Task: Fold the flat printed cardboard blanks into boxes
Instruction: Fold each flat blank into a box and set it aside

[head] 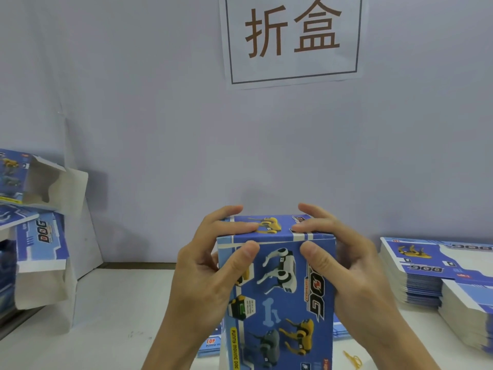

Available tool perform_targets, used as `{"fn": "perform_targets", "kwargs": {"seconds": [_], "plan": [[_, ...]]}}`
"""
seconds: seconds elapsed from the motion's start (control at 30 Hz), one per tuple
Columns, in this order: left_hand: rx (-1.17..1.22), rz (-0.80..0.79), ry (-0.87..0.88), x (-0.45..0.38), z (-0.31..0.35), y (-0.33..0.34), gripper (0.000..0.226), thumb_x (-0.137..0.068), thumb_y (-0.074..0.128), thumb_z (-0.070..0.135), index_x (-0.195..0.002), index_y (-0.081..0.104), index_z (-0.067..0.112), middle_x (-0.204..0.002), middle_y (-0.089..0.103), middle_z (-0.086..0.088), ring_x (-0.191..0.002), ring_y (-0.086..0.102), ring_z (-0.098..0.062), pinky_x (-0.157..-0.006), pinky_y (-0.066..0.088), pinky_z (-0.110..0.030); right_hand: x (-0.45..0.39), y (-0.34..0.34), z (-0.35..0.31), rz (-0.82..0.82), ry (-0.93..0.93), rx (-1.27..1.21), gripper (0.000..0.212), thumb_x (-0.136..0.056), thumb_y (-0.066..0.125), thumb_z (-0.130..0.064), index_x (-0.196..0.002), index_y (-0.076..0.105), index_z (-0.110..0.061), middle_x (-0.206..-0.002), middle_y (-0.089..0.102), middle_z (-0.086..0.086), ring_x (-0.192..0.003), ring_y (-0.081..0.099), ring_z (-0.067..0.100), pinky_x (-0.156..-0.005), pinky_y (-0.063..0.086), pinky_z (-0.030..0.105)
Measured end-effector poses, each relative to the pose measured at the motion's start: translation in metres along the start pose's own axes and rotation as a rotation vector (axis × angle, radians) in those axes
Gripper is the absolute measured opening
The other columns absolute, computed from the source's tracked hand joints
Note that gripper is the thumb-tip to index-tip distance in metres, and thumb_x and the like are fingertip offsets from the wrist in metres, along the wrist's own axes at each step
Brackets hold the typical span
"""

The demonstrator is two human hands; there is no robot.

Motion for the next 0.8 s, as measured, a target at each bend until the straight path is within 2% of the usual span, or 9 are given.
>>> {"fn": "perform_targets", "kwargs": {"seconds": [0.07,0.13,0.23,0.33,0.4,0.5,0.6,0.7,0.8], "plan": [[-0.018,0.009,0.02,0.0,0.0003,0.0012,0.049,-0.064,0.076,0.071,-0.092,0.077,0.031,-0.124,0.063,0.014,-0.115,0.065,-0.022,-0.058,0.057,-0.025,-0.0006,-0.0012,0.0015,0.021,0.018,0.004,0.025,-0.066,0.075,-0.041,-0.086,0.078,-0.026,-0.135,0.059,-0.014,-0.114,0.067,0.027,-0.071,0.061,0.04],[-0.031,0.015,0.034,0.0001,0.0011,0.0026,0.047,-0.064,0.075,0.072,-0.09,0.078,0.033,-0.124,0.064,0.013,-0.112,0.066,-0.022,-0.057,0.055,-0.023,-0.0007,-0.0025,0.0006,0.03,0.018,0.025,0.023,-0.066,0.077,-0.041,-0.084,0.078,-0.027,-0.134,0.059,-0.014,-0.114,0.066,0.029,-0.071,0.061,0.04],[-0.03,0.009,0.022,0.0006,-0.0004,0.0042,0.041,-0.065,0.077,0.068,-0.093,0.077,0.038,-0.129,0.062,0.012,-0.118,0.063,-0.023,-0.062,0.061,-0.033,-0.0001,-0.0022,-0.0001,0.025,0.02,0.019,0.02,-0.067,0.085,-0.033,-0.084,0.077,-0.026,-0.134,0.06,-0.013,-0.112,0.068,0.029,-0.069,0.061,0.039],[0.009,0.008,-0.009,0.0011,-0.0021,0.0037,0.032,-0.071,0.077,0.045,-0.102,0.075,0.041,-0.136,0.06,0.006,-0.12,0.062,-0.028,-0.07,0.063,-0.04,-0.0001,-0.0012,-0.001,0.021,0.012,-0.029,0.025,-0.068,0.085,-0.027,-0.091,0.076,-0.026,-0.134,0.06,-0.014,-0.109,0.07,0.027,-0.069,0.061,0.039],[0.033,-0.013,0.0,0.0015,0.0009,0.0049,0.032,-0.067,0.081,0.054,-0.094,0.077,0.035,-0.135,0.059,0.012,-0.122,0.061,-0.025,-0.067,0.063,-0.043,-0.0003,-0.0023,-0.0009,0.016,0.012,-0.051,0.028,-0.068,0.086,-0.024,-0.095,0.076,-0.027,-0.135,0.06,-0.014,-0.108,0.07,0.027,-0.069,0.062,0.04],[0.028,-0.026,-0.013,0.0024,0.0019,0.0061,0.044,-0.058,0.082,0.069,-0.085,0.078,0.034,-0.132,0.061,0.012,-0.119,0.064,-0.023,-0.065,0.061,-0.057,-0.0001,-0.0037,0.0011,-0.005,0.022,-0.072,0.021,-0.072,0.079,-0.023,-0.092,0.077,-0.025,-0.138,0.058,-0.013,-0.114,0.067,0.027,-0.07,0.061,0.039],[0.021,-0.03,-0.013,0.0029,0.0014,0.0053,0.038,-0.06,0.083,0.065,-0.084,0.08,0.035,-0.131,0.062,0.013,-0.122,0.062,-0.019,-0.068,0.062,-0.049,-0.0004,-0.0046,0.0035,-0.008,0.032,-0.045,0.021,-0.07,0.079,-0.029,-0.09,0.077,-0.025,-0.139,0.057,-0.013,-0.117,0.065,0.026,-0.072,0.061,0.039],[0.007,-0.028,-0.004,0.0033,-0.0001,0.0051,0.019,-0.068,0.077,0.045,-0.083,0.08,0.034,-0.133,0.062,0.014,-0.123,0.061,-0.02,-0.069,0.063,-0.044,-0.0009,-0.0041,0.0039,-0.006,0.04,-0.048,0.022,-0.069,0.075,-0.035,-0.089,0.076,-0.025,-0.137,0.058,-0.013,-0.114,0.067,0.029,-0.071,0.06,0.041],[0.024,-0.016,0.005,0.0034,-0.0013,0.005,0.022,-0.068,0.077,0.039,-0.09,0.079,0.034,-0.135,0.059,0.016,-0.118,0.065,-0.021,-0.07,0.063,-0.043,-0.001,-0.0009,0.0028,-0.018,0.049,-0.067,0.031,-0.068,0.083,-0.046,-0.089,0.075,-0.025,-0.136,0.059,-0.013,-0.113,0.067,0.031,-0.069,0.061,0.043]]}}
Point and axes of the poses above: each hand's wrist, its own x-axis away from the middle knuckle, its own y-axis out of the palm, z = x × y, the point moved 5 cm from there along -x, towards the middle knuckle
